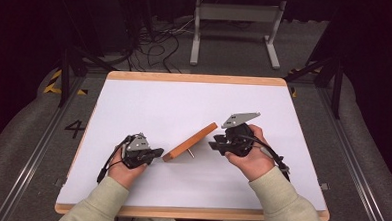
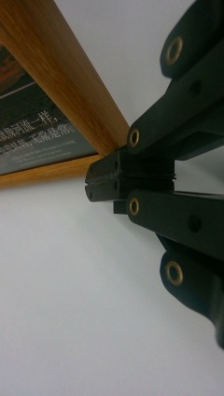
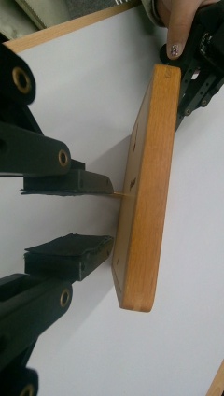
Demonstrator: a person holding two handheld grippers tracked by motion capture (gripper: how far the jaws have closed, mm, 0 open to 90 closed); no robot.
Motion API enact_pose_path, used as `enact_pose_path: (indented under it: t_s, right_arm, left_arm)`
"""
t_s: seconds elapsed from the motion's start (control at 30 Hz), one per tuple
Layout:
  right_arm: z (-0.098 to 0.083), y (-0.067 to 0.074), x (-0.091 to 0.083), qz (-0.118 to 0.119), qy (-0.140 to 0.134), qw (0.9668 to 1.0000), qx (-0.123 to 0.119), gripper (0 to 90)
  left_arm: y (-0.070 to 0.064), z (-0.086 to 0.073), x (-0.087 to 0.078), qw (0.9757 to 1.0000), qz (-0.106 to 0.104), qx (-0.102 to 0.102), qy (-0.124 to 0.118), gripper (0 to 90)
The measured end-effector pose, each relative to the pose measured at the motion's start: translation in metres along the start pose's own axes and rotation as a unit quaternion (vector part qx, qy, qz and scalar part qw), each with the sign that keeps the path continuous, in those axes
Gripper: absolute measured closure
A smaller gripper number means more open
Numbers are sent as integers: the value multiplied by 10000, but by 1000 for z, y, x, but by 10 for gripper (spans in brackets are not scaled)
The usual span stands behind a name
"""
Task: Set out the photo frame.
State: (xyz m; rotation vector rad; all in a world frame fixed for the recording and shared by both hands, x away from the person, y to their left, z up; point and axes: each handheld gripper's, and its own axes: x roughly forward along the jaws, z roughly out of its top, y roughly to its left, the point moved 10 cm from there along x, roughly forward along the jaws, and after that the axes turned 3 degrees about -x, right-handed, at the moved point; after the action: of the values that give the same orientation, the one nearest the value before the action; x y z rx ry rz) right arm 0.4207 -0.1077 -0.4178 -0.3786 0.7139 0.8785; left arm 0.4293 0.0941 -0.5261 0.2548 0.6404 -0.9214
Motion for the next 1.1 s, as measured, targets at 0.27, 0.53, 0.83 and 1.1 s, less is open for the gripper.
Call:
enact_pose_path:
  t_s: [0.27,0.53,0.83,1.1]
  right_arm:
    - [-2,-5,-2,9,-60,9998,208,592]
    - [5,-4,-4,-16,-135,9990,421,420]
    - [19,-2,-3,69,-256,9975,655,415]
    - [29,-3,17,-137,121,9923,1227,365]
  left_arm:
    - [-16,-1,2,9989,-449,70,115,900]
    - [-40,1,7,9961,-855,128,156,900]
    - [-55,5,12,9940,-1031,327,150,900]
    - [-38,9,-8,9974,-690,162,-141,838]
